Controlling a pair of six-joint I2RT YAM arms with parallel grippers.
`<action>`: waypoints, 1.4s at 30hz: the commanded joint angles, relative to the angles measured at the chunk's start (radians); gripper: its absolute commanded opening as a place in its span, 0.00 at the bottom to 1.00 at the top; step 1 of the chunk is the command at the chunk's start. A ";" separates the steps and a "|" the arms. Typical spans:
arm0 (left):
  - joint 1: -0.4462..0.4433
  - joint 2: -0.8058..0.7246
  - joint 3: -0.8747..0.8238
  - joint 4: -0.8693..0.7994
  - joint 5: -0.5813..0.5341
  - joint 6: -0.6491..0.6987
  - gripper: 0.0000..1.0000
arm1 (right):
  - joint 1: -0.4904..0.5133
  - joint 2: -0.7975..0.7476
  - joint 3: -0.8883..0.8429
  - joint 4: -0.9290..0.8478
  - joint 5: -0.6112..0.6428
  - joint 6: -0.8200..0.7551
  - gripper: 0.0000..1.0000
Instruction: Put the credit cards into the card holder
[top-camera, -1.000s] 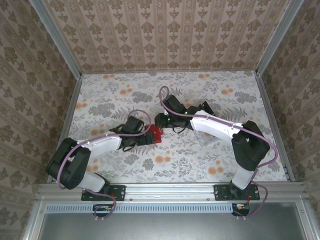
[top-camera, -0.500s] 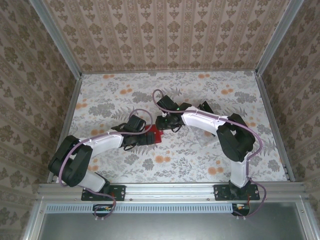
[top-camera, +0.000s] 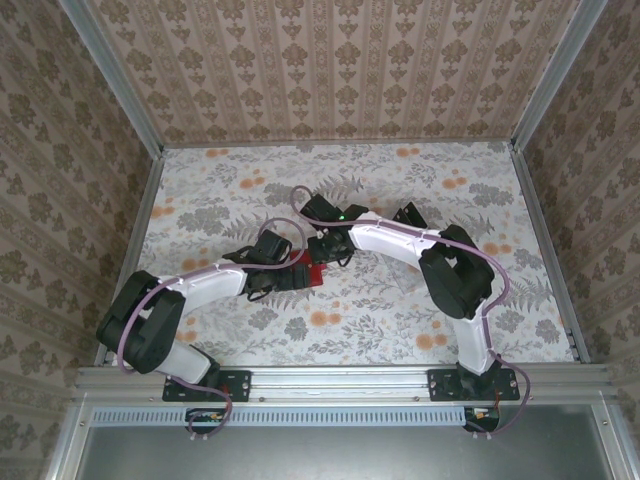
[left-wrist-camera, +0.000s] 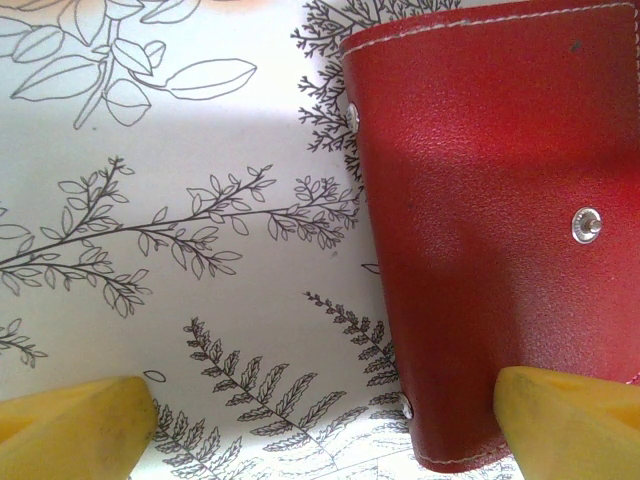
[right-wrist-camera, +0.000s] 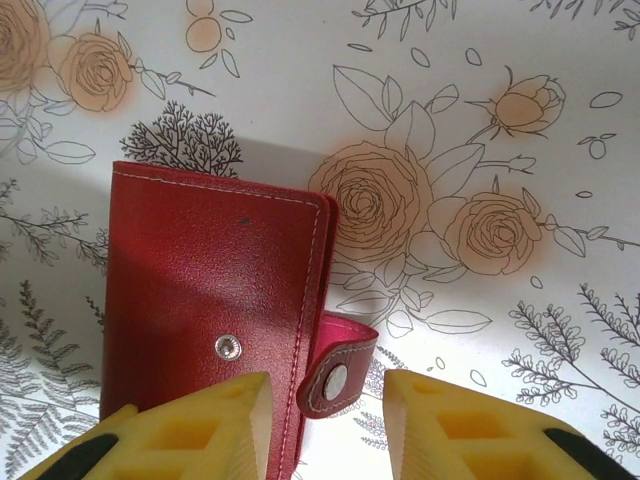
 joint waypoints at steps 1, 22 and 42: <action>0.015 0.072 -0.050 -0.033 -0.084 0.033 1.00 | 0.005 0.023 0.033 -0.061 0.042 -0.026 0.35; 0.015 0.074 -0.057 -0.025 -0.079 0.031 1.00 | 0.006 0.020 0.036 -0.060 0.058 -0.028 0.19; 0.015 0.086 -0.058 -0.018 -0.078 0.033 1.00 | 0.003 0.001 0.031 -0.051 0.062 -0.021 0.19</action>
